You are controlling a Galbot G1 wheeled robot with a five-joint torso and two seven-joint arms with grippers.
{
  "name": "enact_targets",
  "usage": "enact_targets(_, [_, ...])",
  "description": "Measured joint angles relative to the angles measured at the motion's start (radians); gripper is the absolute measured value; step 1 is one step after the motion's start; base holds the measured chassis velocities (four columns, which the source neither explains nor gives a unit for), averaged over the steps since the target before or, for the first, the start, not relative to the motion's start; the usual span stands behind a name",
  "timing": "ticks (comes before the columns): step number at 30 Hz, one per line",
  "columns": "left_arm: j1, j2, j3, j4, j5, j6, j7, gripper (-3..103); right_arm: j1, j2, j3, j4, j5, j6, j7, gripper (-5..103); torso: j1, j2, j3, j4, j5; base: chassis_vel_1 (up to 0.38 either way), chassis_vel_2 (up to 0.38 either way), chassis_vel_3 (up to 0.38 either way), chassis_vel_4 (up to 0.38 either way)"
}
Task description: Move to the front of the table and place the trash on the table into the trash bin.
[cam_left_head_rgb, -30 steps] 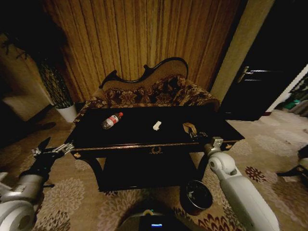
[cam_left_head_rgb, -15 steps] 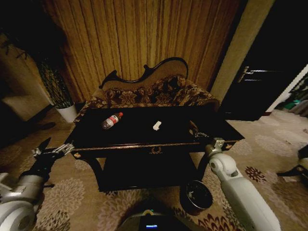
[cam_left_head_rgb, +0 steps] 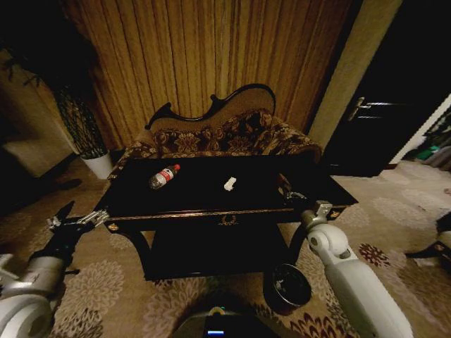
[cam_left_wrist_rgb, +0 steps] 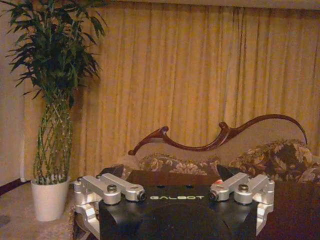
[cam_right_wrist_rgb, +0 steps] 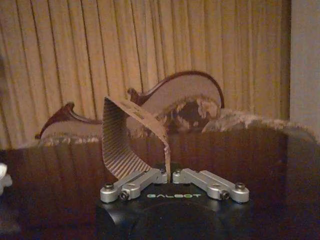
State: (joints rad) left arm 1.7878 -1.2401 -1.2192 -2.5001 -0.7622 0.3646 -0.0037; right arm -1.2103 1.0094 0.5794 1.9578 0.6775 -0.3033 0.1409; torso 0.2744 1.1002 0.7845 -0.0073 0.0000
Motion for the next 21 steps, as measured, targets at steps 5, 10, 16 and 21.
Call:
enact_targets(5, [-0.003, 0.003, -0.012, 0.000, -0.004, -0.004, 0.002, 100, -0.034, -0.010, 0.046, 0.070, 0.016, 0.004, 0.001, 0, 0.000, 0.000, 0.000, 0.0000, 0.0000, 0.000, 0.000, 0.000, 0.000])
enact_targets(10, [-0.004, 0.010, -0.033, 0.000, -0.026, -0.008, 0.004, 100, -0.071, -0.021, 0.077, 0.123, 0.012, 0.001, 0.007, 0, 0.000, 0.000, 0.000, 0.0000, -0.0001, 0.000, 0.000, 0.000, 0.000])
enact_targets(16, [-0.008, 0.026, -0.072, 0.011, -0.063, -0.012, 0.015, 100, -0.113, -0.038, 0.096, 0.144, 0.022, 0.002, 0.018, 0, 0.000, 0.000, 0.000, 0.0000, 0.0000, 0.000, 0.000, 0.000, 0.000])
enact_targets(21, [-0.002, 0.038, -0.100, 0.022, -0.089, -0.013, 0.019, 100, -0.140, -0.058, 0.110, 0.171, 0.064, 0.004, 0.020, 0, 0.000, 0.000, 0.000, 0.0000, -0.0001, 0.000, 0.000, 0.000, 0.000])
